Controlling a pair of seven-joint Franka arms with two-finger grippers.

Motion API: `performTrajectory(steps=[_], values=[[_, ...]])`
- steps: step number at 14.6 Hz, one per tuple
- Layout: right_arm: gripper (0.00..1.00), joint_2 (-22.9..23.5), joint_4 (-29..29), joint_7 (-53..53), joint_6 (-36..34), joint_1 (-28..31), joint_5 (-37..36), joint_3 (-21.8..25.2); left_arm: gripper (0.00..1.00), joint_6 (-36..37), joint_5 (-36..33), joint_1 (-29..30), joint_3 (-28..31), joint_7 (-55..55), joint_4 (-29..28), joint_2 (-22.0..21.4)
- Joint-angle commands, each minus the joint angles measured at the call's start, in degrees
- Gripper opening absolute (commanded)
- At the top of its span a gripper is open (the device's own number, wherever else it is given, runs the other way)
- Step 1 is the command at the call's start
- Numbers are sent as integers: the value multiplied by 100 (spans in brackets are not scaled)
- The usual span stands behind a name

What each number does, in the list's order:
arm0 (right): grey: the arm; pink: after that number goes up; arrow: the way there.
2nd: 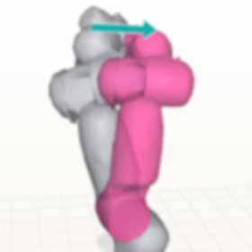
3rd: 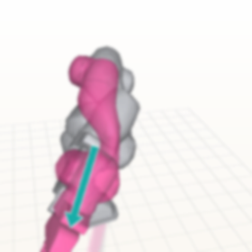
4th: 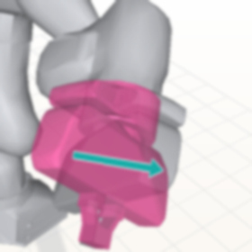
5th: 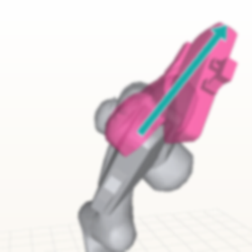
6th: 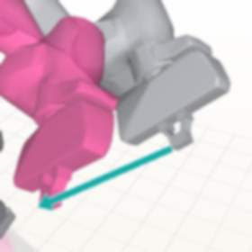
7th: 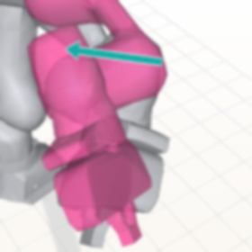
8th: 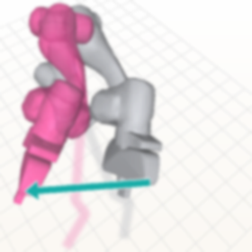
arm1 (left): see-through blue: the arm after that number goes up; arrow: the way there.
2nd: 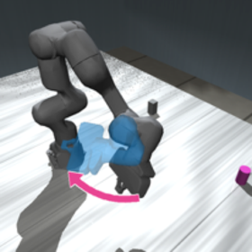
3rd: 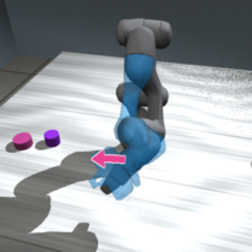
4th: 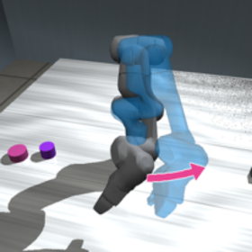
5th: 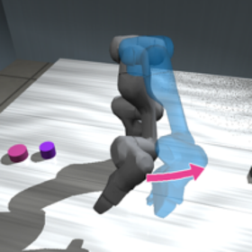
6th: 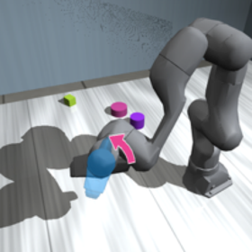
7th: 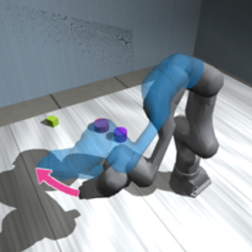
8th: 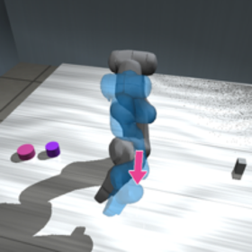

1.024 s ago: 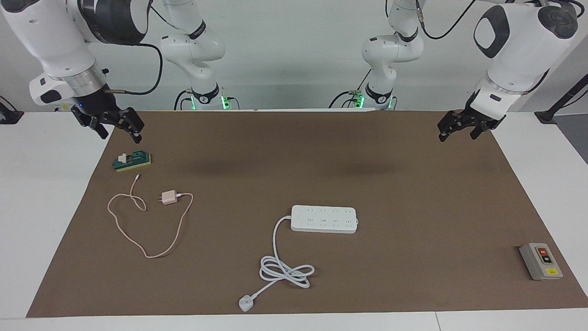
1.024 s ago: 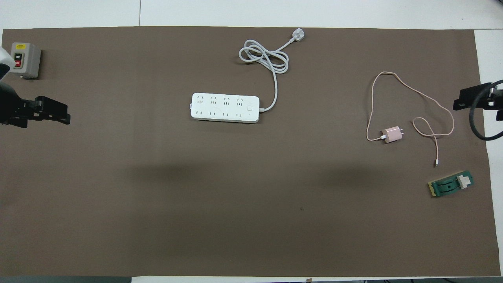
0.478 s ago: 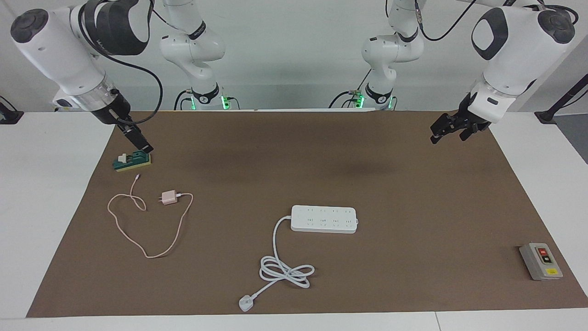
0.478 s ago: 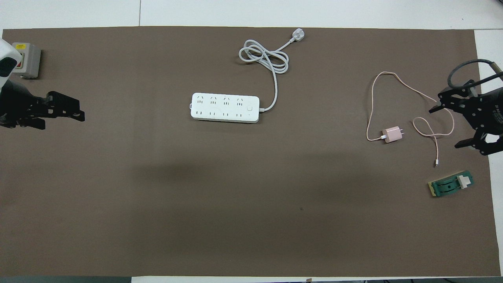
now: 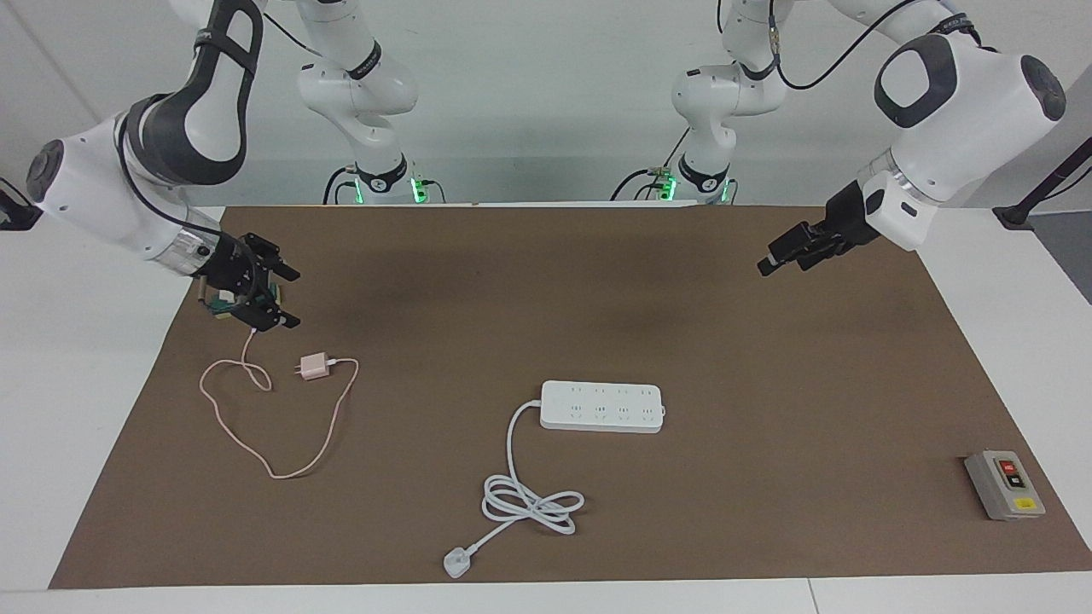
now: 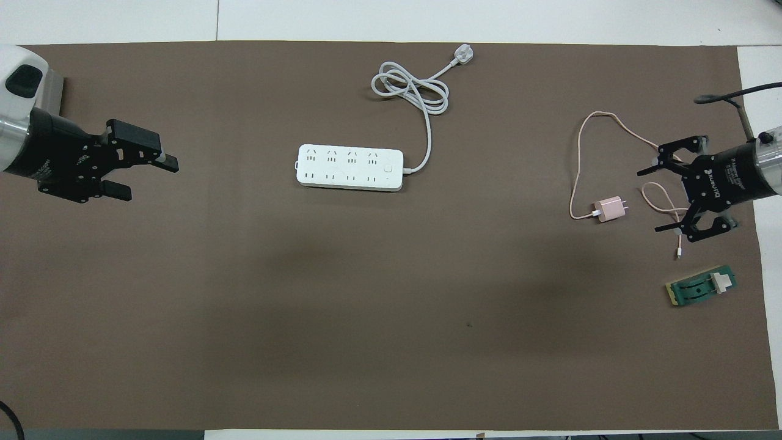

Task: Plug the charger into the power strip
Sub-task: 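Move the left gripper toward the power strip while the right gripper reaches the charger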

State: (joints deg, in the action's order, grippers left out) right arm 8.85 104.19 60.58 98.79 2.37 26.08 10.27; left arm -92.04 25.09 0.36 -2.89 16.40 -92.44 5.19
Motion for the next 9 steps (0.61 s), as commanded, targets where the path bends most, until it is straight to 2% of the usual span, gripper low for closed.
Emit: performTrajectory(steps=[1,5,7,9], values=[[100,318,75,147,193,228,536,-34,100,38,365,8,43,-268,269,96],[100,758,-39,25,193,440,1056,-43,100,-331,2339,25,52,-820,315,324],[100,1021,-232,-560,149,431,1048,-43,100,-586,2579,-1,43,-1287,166,368],[100,1154,-224,-1178,132,501,1074,-43,100,-675,3140,16,43,-1910,7,386]])
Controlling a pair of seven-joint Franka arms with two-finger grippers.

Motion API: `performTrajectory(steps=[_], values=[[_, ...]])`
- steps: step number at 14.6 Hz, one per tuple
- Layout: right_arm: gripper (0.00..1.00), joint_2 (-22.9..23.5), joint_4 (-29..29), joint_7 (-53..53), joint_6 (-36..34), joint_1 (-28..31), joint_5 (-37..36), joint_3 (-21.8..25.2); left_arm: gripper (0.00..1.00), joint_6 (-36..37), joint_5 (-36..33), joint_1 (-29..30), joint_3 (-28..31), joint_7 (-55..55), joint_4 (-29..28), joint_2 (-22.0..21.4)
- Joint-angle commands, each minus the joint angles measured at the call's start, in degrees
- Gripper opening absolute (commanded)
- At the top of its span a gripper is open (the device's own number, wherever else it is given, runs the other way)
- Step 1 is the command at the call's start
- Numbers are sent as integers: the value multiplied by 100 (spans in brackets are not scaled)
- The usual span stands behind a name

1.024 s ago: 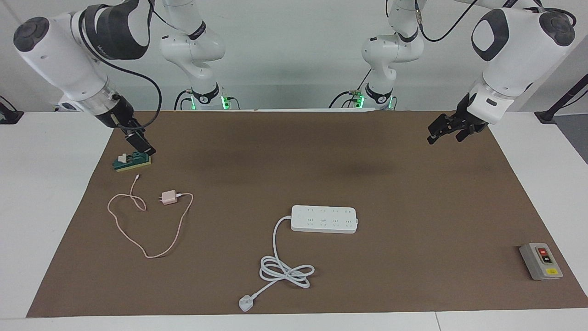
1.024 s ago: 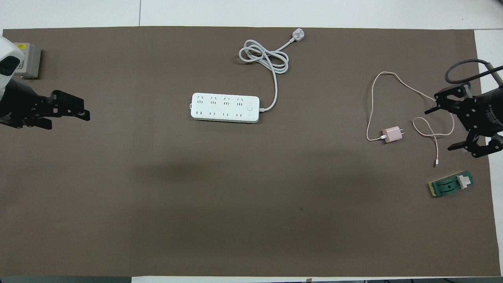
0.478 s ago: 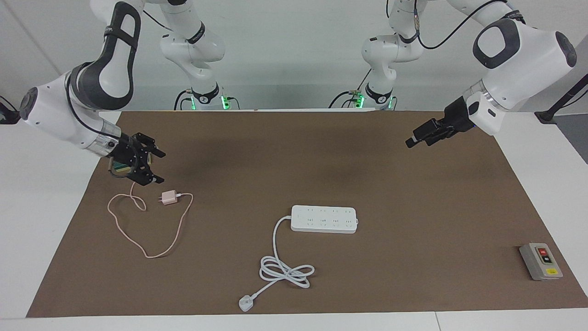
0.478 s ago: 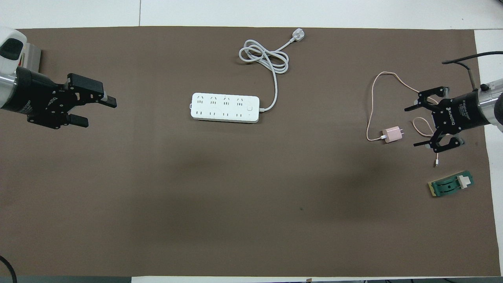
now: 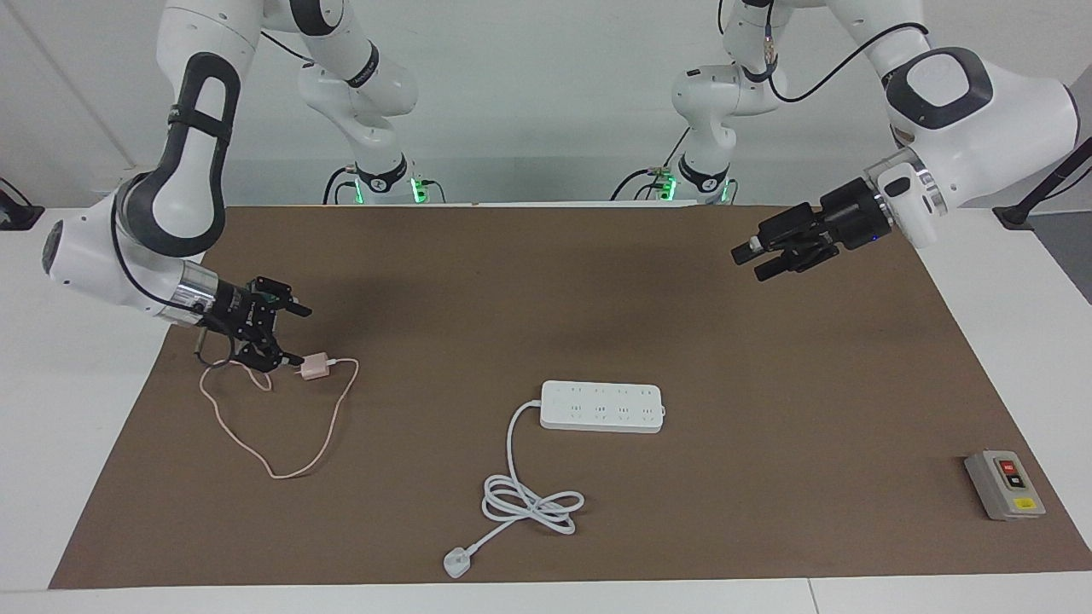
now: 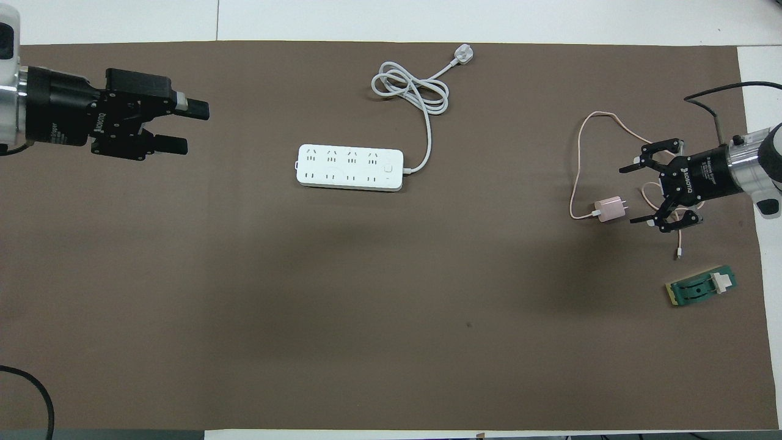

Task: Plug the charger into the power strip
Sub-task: 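Move the left gripper toward the power strip while the right gripper reaches the charger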

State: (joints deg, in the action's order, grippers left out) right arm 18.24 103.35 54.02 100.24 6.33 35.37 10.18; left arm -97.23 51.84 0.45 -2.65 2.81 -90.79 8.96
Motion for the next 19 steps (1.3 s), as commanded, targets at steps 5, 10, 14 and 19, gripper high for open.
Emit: performTrajectory(steps=[5,10,14,19], values=[[100,558,-218,-990,-39,273,357,-34,100,-147,1688,104,19,-2582,-439,492],[100,918,-245,-1543,48,351,612,-25,100,-244,3004,210,19,-4820,-1589,772],[100,1033,-236,-1623,-22,466,805,-34,100,-244,3148,219,19,-5500,-2169,827],[100,1323,-368,-1992,-311,651,805,-25,100,-453,3824,113,-16,-6021,-3468,337]])
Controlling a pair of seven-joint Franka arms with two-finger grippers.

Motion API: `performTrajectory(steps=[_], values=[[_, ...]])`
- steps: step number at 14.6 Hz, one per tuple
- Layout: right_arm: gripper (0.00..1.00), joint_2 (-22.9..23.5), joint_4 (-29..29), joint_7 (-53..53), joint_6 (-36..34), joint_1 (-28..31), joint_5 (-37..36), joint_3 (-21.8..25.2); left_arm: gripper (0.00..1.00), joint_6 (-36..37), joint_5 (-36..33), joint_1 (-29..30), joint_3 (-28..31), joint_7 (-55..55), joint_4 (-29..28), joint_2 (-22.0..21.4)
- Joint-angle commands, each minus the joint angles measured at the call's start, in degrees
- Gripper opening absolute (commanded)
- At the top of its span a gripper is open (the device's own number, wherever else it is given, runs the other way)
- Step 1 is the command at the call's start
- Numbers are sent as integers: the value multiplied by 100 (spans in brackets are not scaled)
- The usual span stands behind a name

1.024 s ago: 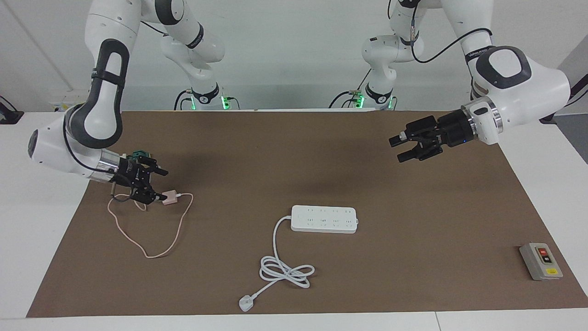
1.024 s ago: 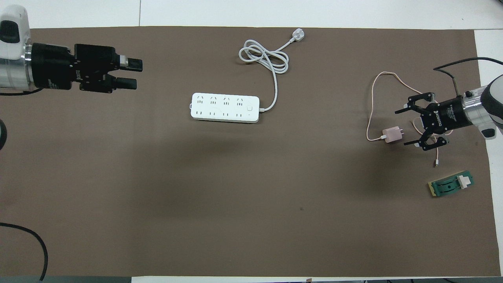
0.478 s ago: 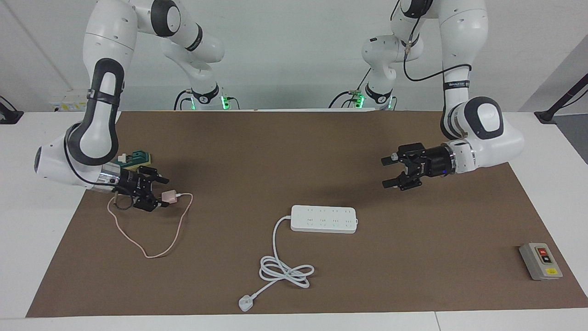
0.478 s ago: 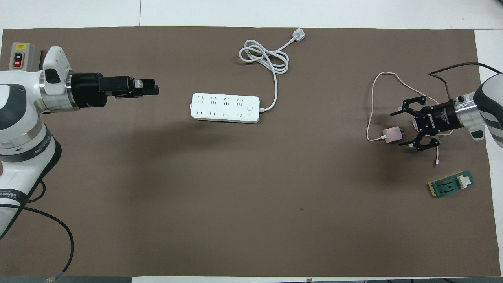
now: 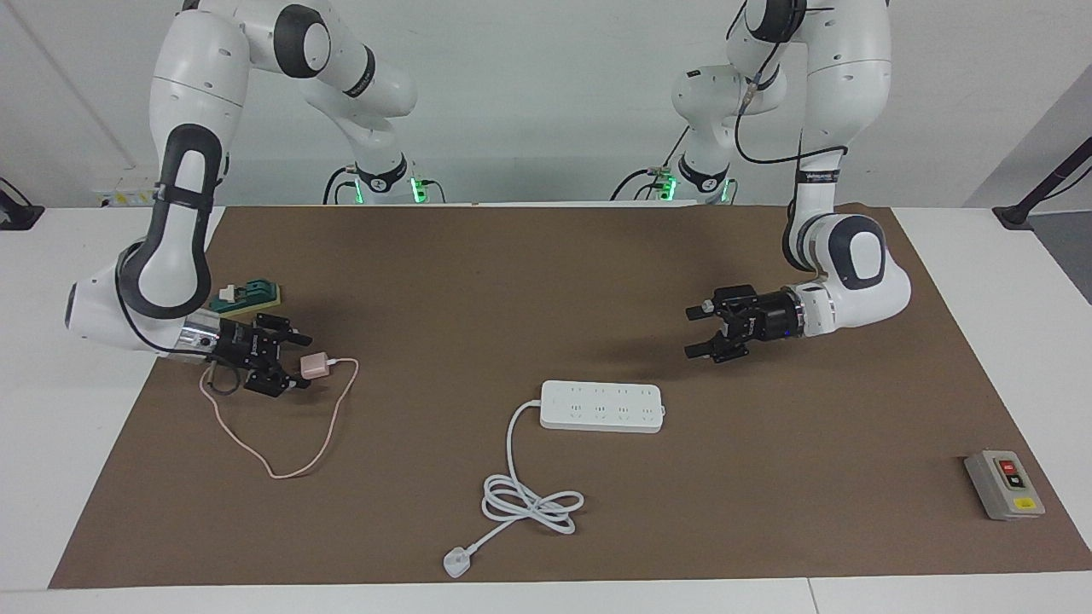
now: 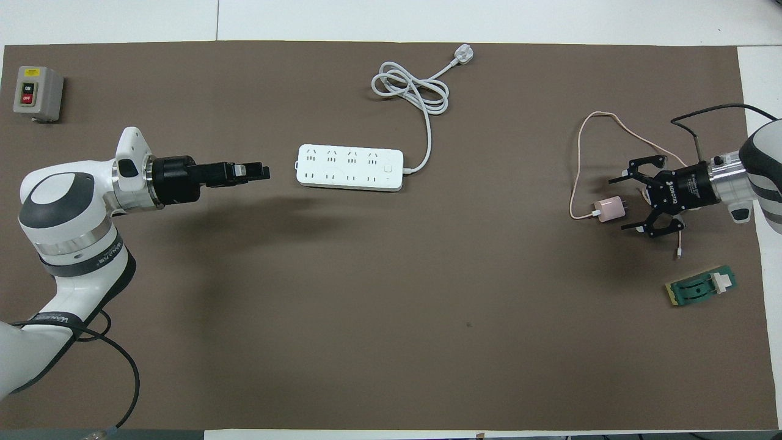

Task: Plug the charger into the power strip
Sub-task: 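Grasp the strip end with the left gripper while the right gripper grasps the charger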

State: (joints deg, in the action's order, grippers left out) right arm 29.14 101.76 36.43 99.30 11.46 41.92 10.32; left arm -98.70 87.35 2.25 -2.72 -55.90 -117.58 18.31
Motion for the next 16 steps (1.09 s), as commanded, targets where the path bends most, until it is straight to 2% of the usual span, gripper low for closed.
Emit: performTrajectory(steps=[1,6,10,13,16], values=[[100,233,-217,-232,-279,137,150,-38,100,-543,396,-136,-18,-114,-1036,-800],[100,233,-156,-311,-306,137,141,-38,100,-571,915,-505,-18,306,-1609,-1047],[100,241,-138,-470,-315,146,141,-38,100,-545,1336,-848,-27,904,-1654,-1399],[100,259,-138,-505,-341,146,141,-38,100,-545,1618,-1007,-53,1318,-1514,-1505],[77,259,-138,-531,-306,146,141,-38,100,-501,1619,-1086,-71,1327,-1295,-1470]])
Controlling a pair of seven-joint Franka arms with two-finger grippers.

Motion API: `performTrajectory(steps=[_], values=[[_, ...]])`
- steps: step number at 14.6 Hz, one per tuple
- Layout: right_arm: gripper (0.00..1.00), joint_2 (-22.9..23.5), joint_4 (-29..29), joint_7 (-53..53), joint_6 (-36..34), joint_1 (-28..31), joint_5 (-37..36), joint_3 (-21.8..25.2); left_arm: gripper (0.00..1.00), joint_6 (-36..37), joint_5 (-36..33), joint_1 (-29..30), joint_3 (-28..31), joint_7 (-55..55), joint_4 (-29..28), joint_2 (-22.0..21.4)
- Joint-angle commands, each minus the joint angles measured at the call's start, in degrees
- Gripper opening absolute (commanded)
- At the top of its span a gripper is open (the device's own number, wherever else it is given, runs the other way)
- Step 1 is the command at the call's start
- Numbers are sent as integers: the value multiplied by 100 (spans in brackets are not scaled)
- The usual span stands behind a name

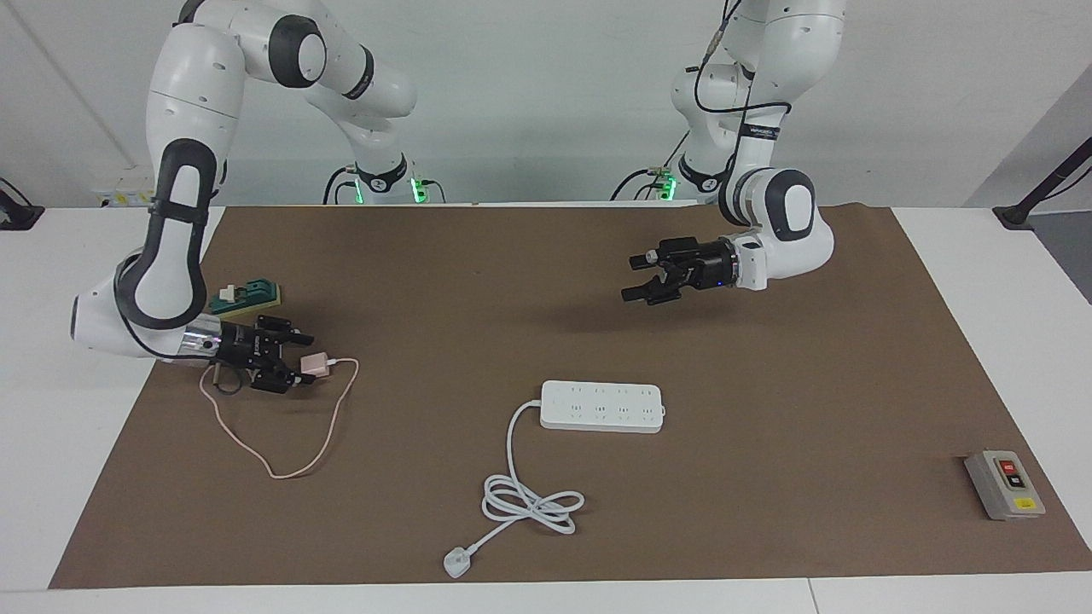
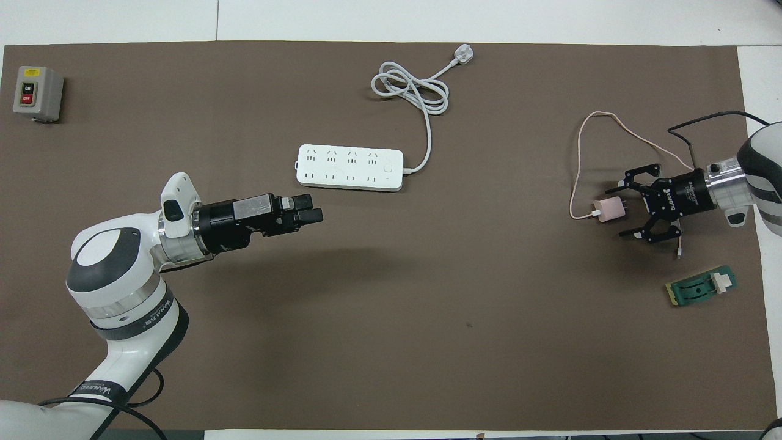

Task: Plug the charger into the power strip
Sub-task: 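Grasp the strip end with the left gripper while the right gripper grasps the charger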

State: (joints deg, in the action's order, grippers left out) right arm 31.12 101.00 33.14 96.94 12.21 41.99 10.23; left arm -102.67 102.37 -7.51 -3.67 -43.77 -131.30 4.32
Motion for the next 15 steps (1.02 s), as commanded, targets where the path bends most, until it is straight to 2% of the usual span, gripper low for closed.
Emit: performTrajectory(steps=[1,3,5,6,7,8,12,14,15], values=[[76,61,-63,-203,-62,71,134,-30,100,-104,117,-198,33,157,122,-63],[73,61,-54,-247,-62,71,134,-30,100,-52,117,-269,33,403,280,7],[62,61,-54,-300,-53,71,134,-30,100,1,56,-365,42,422,500,164],[49,61,-54,-300,-53,80,134,-30,100,45,20,-374,42,413,596,235],[31,61,-54,-300,-53,80,134,-30,100,106,-15,-366,50,404,675,305],[22,61,-54,-300,-53,89,134,-30,100,194,-67,-365,50,404,755,375],[21,61,-132,-282,-280,115,169,-39,100,291,-112,-365,50,413,904,551],[12,35,-238,-204,-422,71,257,-39,100,300,-120,-365,42,413,931,683],[12,-18,-247,-177,-544,54,275,-47,100,300,-121,-374,42,430,940,701]])
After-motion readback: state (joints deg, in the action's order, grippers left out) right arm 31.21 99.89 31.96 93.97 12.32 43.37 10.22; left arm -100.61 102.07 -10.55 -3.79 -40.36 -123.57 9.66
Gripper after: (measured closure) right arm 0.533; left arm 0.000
